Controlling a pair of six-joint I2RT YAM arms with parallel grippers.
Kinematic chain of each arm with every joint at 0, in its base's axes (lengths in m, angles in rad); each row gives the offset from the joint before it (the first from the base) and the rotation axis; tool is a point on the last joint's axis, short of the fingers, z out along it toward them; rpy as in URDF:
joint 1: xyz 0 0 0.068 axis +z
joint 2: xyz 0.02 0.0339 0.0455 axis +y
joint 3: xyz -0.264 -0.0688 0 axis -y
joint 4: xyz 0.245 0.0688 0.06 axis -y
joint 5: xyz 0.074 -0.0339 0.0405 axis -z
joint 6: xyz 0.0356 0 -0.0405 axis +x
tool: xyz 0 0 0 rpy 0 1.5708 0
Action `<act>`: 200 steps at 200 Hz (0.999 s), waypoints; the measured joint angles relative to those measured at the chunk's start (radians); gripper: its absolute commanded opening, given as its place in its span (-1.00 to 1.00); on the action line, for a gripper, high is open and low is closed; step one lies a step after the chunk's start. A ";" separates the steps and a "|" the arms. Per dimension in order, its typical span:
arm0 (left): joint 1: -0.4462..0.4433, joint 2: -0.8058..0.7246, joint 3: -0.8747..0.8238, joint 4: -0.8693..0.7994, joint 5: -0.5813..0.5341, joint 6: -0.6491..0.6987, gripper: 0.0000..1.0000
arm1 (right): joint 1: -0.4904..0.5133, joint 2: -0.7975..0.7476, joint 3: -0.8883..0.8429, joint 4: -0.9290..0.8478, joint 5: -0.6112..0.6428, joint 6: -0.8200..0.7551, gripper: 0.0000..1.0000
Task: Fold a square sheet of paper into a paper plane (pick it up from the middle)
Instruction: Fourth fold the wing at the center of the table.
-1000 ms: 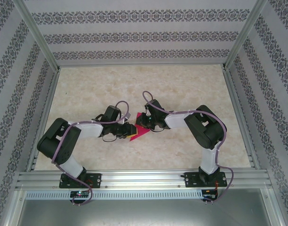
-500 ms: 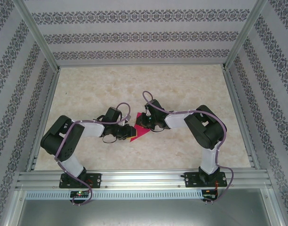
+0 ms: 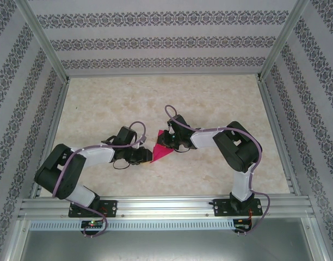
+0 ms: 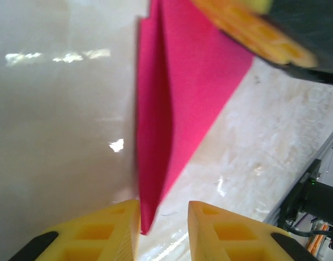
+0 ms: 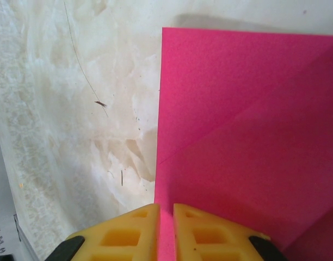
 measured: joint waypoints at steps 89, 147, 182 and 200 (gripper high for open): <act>-0.003 0.100 0.097 0.099 0.110 -0.070 -0.33 | 0.002 0.001 0.002 -0.001 0.000 0.000 -0.68; -0.003 0.195 0.096 0.111 0.128 -0.078 -0.34 | 0.002 0.002 0.002 -0.001 0.000 0.000 -0.68; -0.003 0.197 0.096 0.064 0.102 -0.020 -0.34 | 0.002 0.002 0.002 -0.001 0.000 0.000 -0.68; -0.006 0.193 0.098 0.050 0.095 0.010 -0.35 | 0.002 0.002 0.002 -0.001 0.000 0.000 -0.68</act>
